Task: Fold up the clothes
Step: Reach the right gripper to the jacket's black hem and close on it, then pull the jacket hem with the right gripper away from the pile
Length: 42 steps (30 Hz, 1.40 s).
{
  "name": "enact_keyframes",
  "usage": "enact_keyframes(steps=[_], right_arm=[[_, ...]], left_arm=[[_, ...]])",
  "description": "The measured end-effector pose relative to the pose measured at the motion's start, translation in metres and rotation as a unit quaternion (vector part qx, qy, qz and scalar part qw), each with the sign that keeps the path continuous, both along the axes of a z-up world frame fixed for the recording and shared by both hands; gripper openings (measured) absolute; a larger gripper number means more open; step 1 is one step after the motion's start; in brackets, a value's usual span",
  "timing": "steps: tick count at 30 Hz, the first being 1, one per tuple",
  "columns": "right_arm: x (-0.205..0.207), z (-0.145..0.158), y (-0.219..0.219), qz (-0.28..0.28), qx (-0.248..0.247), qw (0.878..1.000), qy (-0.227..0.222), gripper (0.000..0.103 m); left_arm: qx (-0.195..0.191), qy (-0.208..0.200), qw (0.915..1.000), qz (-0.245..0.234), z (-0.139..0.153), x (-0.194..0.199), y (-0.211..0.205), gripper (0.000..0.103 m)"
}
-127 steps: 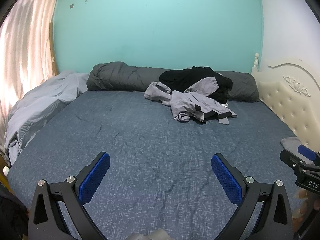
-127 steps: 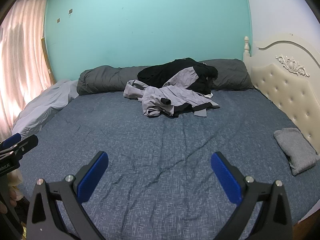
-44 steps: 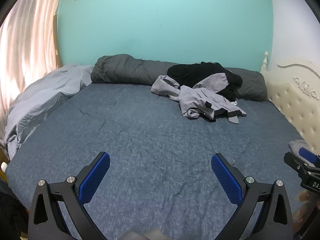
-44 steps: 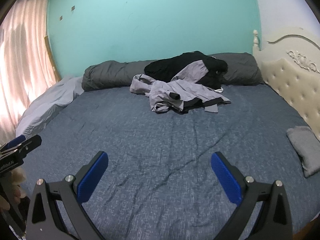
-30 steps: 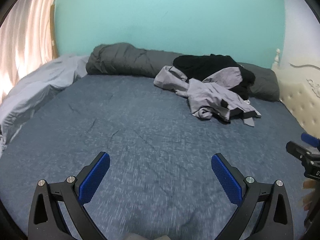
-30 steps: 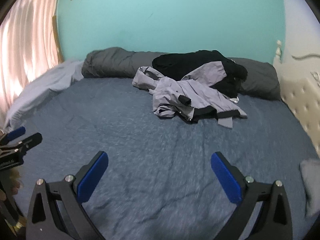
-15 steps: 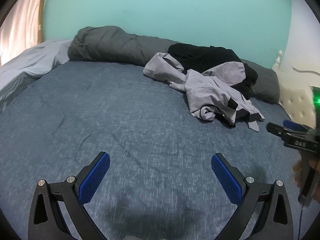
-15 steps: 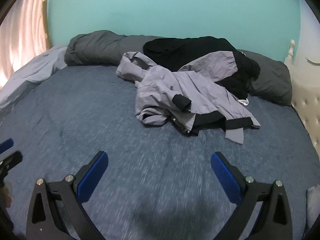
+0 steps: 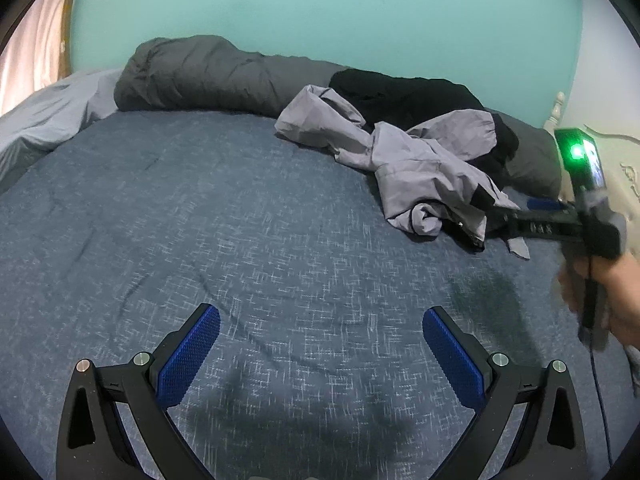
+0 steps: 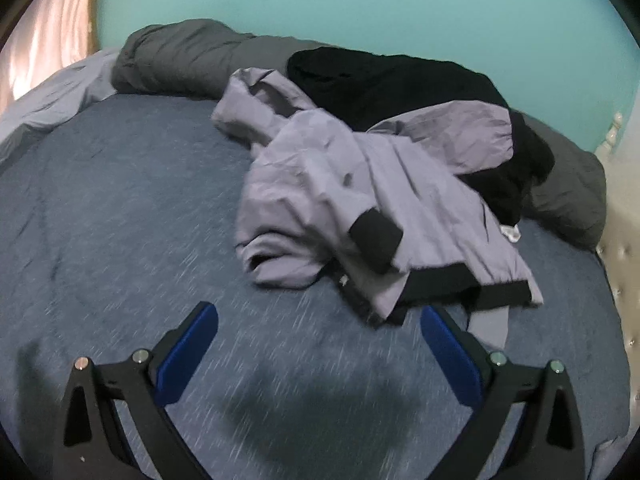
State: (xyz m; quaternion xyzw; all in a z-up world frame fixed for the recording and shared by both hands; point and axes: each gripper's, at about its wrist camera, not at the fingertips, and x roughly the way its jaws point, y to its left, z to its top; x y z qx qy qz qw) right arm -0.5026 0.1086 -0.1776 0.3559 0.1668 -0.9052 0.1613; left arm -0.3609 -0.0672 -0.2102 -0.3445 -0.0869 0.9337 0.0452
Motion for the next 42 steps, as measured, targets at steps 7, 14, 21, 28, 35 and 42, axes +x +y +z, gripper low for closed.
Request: enact_keyframes(steps=[7,14,21,28,35,42], right_arm=[[-0.05,-0.01,-0.013,-0.024,0.021,0.999,0.031,0.098],[-0.082,-0.029,-0.026,-0.03,0.063,0.998,0.001,0.032],[-0.041,-0.02,-0.027,0.032,0.062,0.997,0.017,0.008],[0.037,0.02,-0.019,0.111,0.046,0.993,0.021,0.007],[0.148,0.062,-0.011,0.14,-0.033,0.989,0.026,0.007],[0.263,0.093,-0.017,0.218,-0.057,0.973,0.038,0.006]], left_arm=[[0.004,-0.004,0.9999,-0.014,-0.006,-0.013,-0.003,0.103],[0.02,0.013,0.9995,-0.019,-0.005,-0.006,-0.004,0.103],[0.034,0.005,0.999,-0.028,-0.004,0.01,0.0,0.103],[0.041,0.004,0.9989,-0.02,0.019,0.049,-0.005,0.103],[0.039,0.021,0.9989,0.016,0.059,0.091,-0.021,0.103],[0.07,0.033,0.9965,0.03,0.088,0.14,-0.035,0.103]])
